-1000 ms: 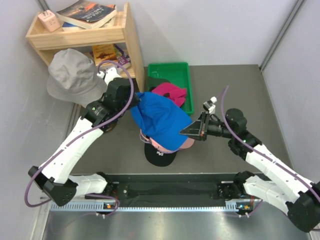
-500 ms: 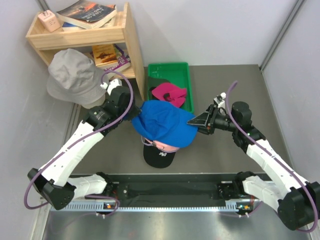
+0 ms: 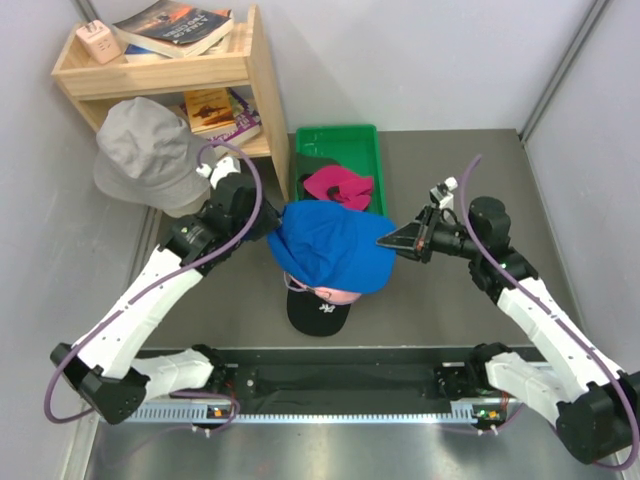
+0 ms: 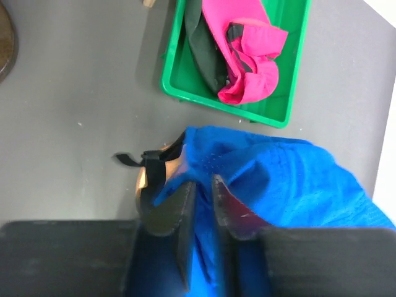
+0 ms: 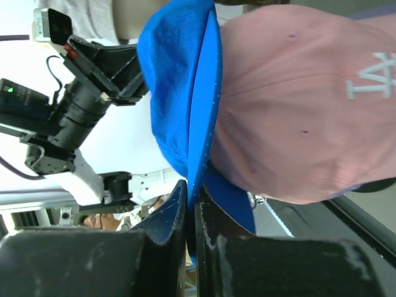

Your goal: Stack the hats

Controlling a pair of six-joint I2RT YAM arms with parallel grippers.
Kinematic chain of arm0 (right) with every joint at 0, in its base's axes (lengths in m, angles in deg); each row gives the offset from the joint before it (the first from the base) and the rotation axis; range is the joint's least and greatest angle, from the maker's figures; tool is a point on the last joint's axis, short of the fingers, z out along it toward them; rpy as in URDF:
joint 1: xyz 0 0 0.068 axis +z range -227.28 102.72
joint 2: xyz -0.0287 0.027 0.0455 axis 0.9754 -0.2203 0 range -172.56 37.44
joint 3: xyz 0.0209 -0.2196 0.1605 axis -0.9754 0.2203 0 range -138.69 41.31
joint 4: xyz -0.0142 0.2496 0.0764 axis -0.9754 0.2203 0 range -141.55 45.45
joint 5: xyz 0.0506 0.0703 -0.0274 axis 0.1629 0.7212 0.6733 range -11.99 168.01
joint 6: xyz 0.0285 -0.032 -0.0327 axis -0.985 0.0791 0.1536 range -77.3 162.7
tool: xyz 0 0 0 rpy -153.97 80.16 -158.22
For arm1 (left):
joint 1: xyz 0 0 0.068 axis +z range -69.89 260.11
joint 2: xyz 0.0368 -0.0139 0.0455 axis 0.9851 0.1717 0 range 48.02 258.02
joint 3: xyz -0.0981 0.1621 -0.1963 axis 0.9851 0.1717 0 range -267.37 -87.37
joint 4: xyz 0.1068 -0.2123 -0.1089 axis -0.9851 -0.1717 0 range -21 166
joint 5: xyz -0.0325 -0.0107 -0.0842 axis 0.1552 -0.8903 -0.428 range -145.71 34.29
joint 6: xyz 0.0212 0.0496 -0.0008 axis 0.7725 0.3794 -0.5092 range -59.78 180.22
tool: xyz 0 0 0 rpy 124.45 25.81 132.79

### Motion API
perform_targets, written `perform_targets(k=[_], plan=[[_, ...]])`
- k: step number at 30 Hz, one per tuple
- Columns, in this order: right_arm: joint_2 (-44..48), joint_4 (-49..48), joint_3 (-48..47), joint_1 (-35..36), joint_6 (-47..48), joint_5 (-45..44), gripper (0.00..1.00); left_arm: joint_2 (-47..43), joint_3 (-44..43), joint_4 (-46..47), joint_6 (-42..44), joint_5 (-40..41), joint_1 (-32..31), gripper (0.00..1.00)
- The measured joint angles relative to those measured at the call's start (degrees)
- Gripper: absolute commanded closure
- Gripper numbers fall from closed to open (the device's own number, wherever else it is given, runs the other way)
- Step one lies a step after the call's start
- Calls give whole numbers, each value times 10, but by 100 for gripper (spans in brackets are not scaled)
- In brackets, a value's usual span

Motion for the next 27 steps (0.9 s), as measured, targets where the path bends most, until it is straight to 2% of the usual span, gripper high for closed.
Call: perform_targets(k=[2, 3, 7, 12, 17, 27], plan=[[-3, 13, -20, 0, 1, 6, 100, -14, 0, 4, 6, 7, 0, 45], [-7, 19, -32, 0, 2, 9, 100, -23, 0, 5, 8, 11, 0, 33], [-10, 31, -64, 0, -8, 19, 100, -72, 0, 5, 18, 47, 0, 21], [-8, 11, -54, -1, -53, 35, 100, -131, 0, 5, 28, 94, 0, 18], [2, 2, -19, -15, -70, 48, 100, -145, 0, 5, 42, 112, 0, 16], [-5, 14, 32, -87, -22, 95, 100, -110, 47, 34, 71, 64, 0, 15]])
